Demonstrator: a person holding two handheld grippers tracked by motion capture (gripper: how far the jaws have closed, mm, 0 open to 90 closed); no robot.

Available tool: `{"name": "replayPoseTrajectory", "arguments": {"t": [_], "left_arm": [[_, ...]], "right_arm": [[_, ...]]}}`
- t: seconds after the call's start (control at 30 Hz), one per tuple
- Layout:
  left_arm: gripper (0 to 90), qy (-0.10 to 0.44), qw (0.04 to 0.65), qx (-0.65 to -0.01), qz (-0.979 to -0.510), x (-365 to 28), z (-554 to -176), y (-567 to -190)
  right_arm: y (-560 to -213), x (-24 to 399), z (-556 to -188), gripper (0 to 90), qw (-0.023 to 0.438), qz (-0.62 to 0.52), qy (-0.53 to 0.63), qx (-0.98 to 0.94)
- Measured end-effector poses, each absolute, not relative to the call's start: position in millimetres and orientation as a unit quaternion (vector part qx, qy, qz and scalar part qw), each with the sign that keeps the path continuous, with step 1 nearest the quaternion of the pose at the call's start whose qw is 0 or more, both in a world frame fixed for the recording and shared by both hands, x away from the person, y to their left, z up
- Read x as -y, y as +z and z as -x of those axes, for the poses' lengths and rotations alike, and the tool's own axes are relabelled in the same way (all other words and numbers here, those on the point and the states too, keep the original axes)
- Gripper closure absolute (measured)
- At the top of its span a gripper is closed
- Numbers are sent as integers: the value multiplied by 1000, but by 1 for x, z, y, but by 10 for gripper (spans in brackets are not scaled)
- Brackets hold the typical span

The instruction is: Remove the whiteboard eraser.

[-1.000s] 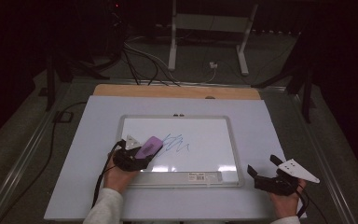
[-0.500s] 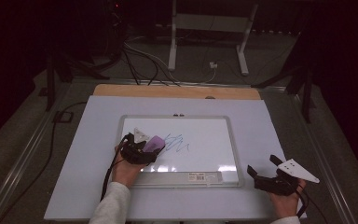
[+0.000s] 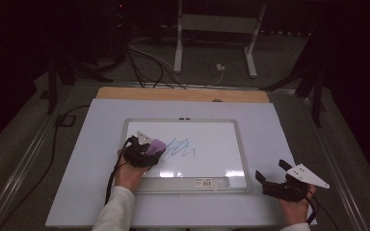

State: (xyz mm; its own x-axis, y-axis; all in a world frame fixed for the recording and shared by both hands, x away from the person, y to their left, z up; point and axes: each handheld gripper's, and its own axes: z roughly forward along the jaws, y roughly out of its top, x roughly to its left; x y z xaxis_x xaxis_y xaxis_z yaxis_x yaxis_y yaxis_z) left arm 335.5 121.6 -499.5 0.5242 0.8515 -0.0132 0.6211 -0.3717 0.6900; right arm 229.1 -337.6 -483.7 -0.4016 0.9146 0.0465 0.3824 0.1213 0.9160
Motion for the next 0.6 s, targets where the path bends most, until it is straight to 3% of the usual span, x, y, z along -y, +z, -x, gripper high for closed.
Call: {"name": "replayPoseTrajectory", "arguments": {"t": [0.6], "left_arm": [[418,176,324,-419,-830,-107,-324,-498]], "right_arm": [[-484,337,-229,0,284,-467,468,-694]]}}
